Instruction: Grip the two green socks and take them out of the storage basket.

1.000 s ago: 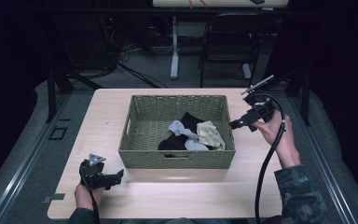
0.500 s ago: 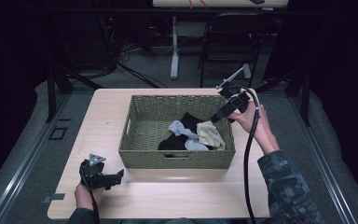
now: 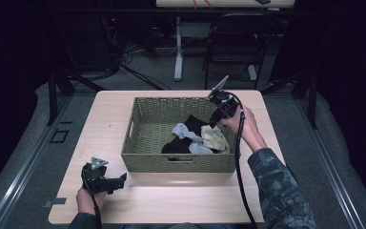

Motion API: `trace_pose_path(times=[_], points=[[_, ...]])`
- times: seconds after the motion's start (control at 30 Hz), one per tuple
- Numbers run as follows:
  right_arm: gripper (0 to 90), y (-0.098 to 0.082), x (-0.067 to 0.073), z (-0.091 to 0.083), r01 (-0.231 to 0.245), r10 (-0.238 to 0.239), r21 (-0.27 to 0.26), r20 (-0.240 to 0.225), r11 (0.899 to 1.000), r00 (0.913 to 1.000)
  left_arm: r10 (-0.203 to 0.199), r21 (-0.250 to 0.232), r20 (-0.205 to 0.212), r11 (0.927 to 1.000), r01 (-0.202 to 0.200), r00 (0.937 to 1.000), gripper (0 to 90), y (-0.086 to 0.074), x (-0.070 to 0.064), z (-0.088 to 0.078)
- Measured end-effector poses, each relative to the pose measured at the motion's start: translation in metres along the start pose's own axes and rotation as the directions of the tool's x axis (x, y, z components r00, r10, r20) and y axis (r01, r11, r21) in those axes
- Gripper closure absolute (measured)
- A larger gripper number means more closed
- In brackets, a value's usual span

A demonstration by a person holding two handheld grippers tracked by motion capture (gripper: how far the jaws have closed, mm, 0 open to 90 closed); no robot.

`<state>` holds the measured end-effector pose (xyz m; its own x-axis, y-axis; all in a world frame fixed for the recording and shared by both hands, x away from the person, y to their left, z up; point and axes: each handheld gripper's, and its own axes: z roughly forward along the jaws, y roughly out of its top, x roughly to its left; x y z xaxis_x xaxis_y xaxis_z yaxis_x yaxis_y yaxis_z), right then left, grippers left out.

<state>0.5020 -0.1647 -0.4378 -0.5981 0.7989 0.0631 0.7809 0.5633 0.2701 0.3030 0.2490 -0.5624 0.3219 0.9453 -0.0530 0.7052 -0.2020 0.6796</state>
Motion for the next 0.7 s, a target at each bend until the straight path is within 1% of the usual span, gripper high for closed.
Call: trace_pose_path(times=[0.03,0.07,0.1,0.17,0.2,0.23,0.3,0.33,0.37,0.53,0.7], points=[[50.6,0.0,0.0,0.0,0.0,0.0,0.0,0.0,1.0,1.0,0.0,0.0,0.0,1.0,0.0,1.0,0.0,0.0,0.0,0.0],[50.9,0.0,0.001,0.002,-0.012,0.012,0.004,0.002,1.0,0.9999,-0.001,-0.005,-0.001,1.0,0.001,1.0,0.0,0.0,0.0,0.0],[51.7,0.002,0.0,0.004,-0.001,0.001,0.018,0.006,1.0,1.0,-0.001,-0.006,-0.001,1.0,0.001,1.0,0.1,0.0,0.0,0.0],[53.5,0.003,0.002,0.013,-0.009,0.009,0.023,0.029,1.0,0.9996,-0.001,-0.003,-0.001,1.0,0.001,1.0,0.1,0.0,0.0,0.0],[54.1,0.004,0.001,0.015,0.001,-0.002,0.046,0.032,0.999,0.9995,-0.001,-0.003,-0.001,1.0,0.001,1.0,0.1,0.0,0.0,0.0],[54.1,0.004,0.001,0.015,0.001,-0.002,0.046,0.032,0.999,0.9995,-0.001,-0.002,0.001,1.0,0.001,1.0,0.1,0.0,0.0,0.0],[55.0,0.005,0.001,0.02,-0.001,-0.002,0.057,0.053,0.998,0.9986,-0.001,-0.003,0.0,1.0,0.001,1.0,0.1,0.0,0.0,0.0],[55.4,0.005,0.002,0.023,-0.014,0.011,0.051,0.053,0.999,0.9986,-0.001,-0.002,0.001,1.0,0.001,1.0,0.1,0.0,0.0,0.0],[56.0,0.006,0.0,0.027,-0.009,0.004,0.073,0.069,0.997,0.9976,-0.001,-0.006,0.001,1.0,0.001,1.0,0.1,0.0,0.0,0.0],[56.8,0.007,-0.002,0.032,-0.02,0.014,0.087,0.072,0.996,0.9973,-0.001,-0.002,0.001,1.0,0.001,1.0,0.1,0.0,0.0,0.0],[60.3,0.005,-0.004,0.038,-0.037,0.03,0.099,0.075,0.994,0.9967,-0.001,-0.003,0.002,1.0,0.001,1.0,0.1,0.0,0.0,0.0]])
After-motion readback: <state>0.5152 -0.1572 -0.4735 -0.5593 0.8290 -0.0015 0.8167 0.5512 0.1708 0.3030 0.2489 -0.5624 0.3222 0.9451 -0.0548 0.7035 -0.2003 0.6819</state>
